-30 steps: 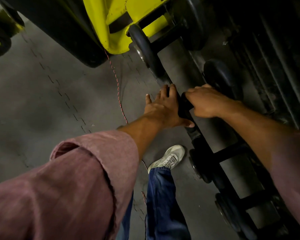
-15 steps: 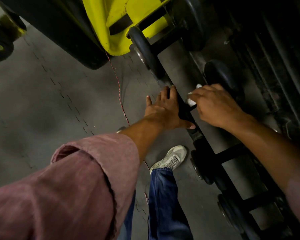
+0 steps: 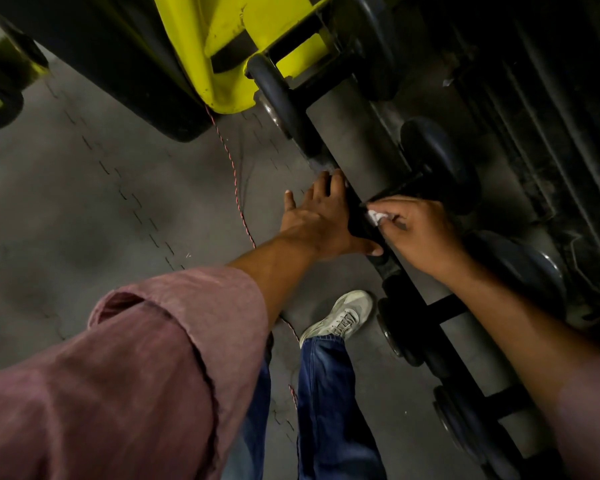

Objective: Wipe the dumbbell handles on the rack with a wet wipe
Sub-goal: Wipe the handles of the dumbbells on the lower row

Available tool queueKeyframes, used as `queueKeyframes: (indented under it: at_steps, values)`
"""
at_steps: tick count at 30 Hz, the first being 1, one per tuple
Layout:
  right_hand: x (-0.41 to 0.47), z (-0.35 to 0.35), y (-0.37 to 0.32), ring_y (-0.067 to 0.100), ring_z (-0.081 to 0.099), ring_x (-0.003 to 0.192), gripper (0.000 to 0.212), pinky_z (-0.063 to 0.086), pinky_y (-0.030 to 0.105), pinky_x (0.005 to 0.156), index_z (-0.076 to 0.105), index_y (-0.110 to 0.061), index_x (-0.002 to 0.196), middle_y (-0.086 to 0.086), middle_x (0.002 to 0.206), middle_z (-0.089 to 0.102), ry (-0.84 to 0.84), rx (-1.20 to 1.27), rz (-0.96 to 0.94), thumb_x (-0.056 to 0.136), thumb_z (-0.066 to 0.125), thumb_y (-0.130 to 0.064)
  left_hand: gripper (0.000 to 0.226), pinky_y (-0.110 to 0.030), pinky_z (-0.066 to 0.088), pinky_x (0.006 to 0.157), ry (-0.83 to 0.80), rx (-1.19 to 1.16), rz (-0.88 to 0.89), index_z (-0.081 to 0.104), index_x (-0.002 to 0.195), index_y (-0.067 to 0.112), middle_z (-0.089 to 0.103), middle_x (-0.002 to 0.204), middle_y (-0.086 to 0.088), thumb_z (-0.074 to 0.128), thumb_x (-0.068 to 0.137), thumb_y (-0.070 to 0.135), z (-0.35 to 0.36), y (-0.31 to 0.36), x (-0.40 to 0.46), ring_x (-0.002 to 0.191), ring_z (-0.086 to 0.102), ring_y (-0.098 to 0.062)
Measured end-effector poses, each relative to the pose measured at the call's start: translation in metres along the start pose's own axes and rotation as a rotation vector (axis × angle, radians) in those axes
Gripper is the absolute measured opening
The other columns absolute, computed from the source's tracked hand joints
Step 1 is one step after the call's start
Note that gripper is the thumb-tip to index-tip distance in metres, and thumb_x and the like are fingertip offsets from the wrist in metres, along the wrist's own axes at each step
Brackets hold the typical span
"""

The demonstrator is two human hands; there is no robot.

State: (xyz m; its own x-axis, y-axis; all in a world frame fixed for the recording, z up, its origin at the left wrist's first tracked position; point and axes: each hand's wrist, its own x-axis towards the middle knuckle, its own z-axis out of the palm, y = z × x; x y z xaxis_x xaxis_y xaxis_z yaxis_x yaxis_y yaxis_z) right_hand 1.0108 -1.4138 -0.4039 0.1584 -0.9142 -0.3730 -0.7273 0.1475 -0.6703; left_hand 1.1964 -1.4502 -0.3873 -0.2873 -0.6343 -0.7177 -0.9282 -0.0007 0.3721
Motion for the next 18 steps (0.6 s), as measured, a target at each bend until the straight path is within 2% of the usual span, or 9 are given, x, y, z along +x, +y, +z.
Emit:
queueKeyframes:
  at_steps: [3, 5, 7, 9, 10, 12, 14, 16, 18]
  values:
    - [-0.012, 0.011, 0.009, -0.003, 0.069, 0.086, 0.027, 0.054, 0.026, 0.079, 0.074, -0.035, 0.094, -0.014, 0.093, 0.074, 0.016, 0.332, 0.28, 0.088, 0.066, -0.01, 0.147, -0.065, 0.004, 0.122, 0.005, 0.002, 0.001, -0.003, 0.162, 0.016, 0.0, 0.17, -0.005, 0.075, 0.057, 0.085, 0.001, 0.0, 0.0, 0.156, 0.011, -0.026]
    - [-0.015, 0.018, 0.011, -0.005, 0.066, 0.076, 0.029, 0.049, 0.025, 0.077, 0.068, -0.032, 0.085, -0.013, 0.083, 0.07, 0.102, 0.502, 0.452, 0.09, 0.067, -0.003, 0.147, -0.065, 0.003, 0.122, 0.005, 0.009, 0.0, -0.003, 0.162, 0.016, 0.001, 0.17, -0.004, 0.074, 0.057, 0.085, 0.0, 0.0, 0.0, 0.156, 0.011, -0.026]
    - [-0.013, 0.019, 0.008, 0.005, 0.064, 0.08, 0.026, 0.05, 0.025, 0.078, 0.066, -0.024, 0.086, -0.004, 0.086, 0.068, 0.251, 0.755, 0.634, 0.091, 0.063, 0.002, 0.146, -0.065, 0.003, 0.122, 0.001, 0.019, -0.003, -0.003, 0.162, 0.016, 0.0, 0.17, -0.004, 0.073, 0.058, 0.086, -0.001, 0.0, 0.0, 0.157, 0.01, -0.027]
    - [-0.004, 0.015, 0.006, 0.013, 0.065, 0.089, 0.028, 0.055, 0.021, 0.08, 0.063, -0.016, 0.093, 0.005, 0.096, 0.067, 0.462, 1.168, 0.761, 0.092, 0.055, 0.01, 0.145, -0.065, 0.003, 0.123, -0.005, 0.029, -0.008, -0.004, 0.162, 0.017, 0.0, 0.171, -0.004, 0.072, 0.059, 0.086, -0.002, 0.001, -0.001, 0.157, 0.01, -0.027]
    - [0.001, 0.013, 0.006, 0.014, 0.065, 0.094, 0.029, 0.056, 0.021, 0.081, 0.062, -0.013, 0.097, 0.008, 0.103, 0.065, 0.546, 1.336, 0.788, 0.092, 0.051, 0.013, 0.145, -0.064, 0.002, 0.123, -0.006, 0.037, -0.01, -0.004, 0.162, 0.017, -0.001, 0.171, -0.004, 0.072, 0.059, 0.086, -0.002, 0.001, -0.001, 0.157, 0.009, -0.027]
    - [0.01, 0.012, 0.004, 0.016, 0.062, 0.103, 0.034, 0.054, 0.024, 0.087, 0.06, -0.013, 0.104, 0.009, 0.112, 0.062, 0.607, 1.505, 0.804, 0.093, 0.045, 0.015, 0.144, -0.065, 0.001, 0.123, -0.008, 0.052, -0.012, -0.005, 0.162, 0.017, -0.001, 0.171, -0.004, 0.071, 0.06, 0.086, -0.003, 0.002, -0.001, 0.157, 0.009, -0.027]
    - [0.013, 0.015, -0.001, 0.018, 0.06, 0.106, 0.038, 0.051, 0.024, 0.09, 0.058, -0.014, 0.11, 0.008, 0.111, 0.06, 0.549, 1.496, 0.816, 0.093, 0.039, 0.016, 0.145, -0.064, 0.002, 0.123, -0.016, 0.055, -0.02, -0.005, 0.162, 0.017, -0.001, 0.171, -0.003, 0.071, 0.06, 0.086, -0.004, 0.003, -0.002, 0.157, 0.009, -0.026]
    - [0.007, 0.021, -0.006, 0.015, 0.067, 0.094, 0.042, 0.055, 0.021, 0.076, 0.059, -0.011, 0.119, 0.007, 0.104, 0.065, 0.39, 1.417, 0.814, 0.093, 0.036, 0.014, 0.146, -0.064, 0.003, 0.123, -0.014, 0.059, -0.029, -0.004, 0.162, 0.017, 0.0, 0.171, -0.001, 0.072, 0.058, 0.086, -0.004, 0.004, -0.003, 0.157, 0.01, -0.025]
    - [-0.004, 0.029, -0.007, 0.021, 0.072, 0.085, 0.041, 0.058, 0.031, 0.07, 0.064, -0.011, 0.108, 0.01, 0.095, 0.072, 0.18, 1.297, 0.788, 0.093, 0.034, 0.011, 0.146, -0.063, 0.003, 0.123, -0.009, 0.068, -0.039, -0.004, 0.162, 0.017, 0.001, 0.171, -0.001, 0.072, 0.058, 0.085, -0.005, 0.006, -0.004, 0.157, 0.01, -0.024]
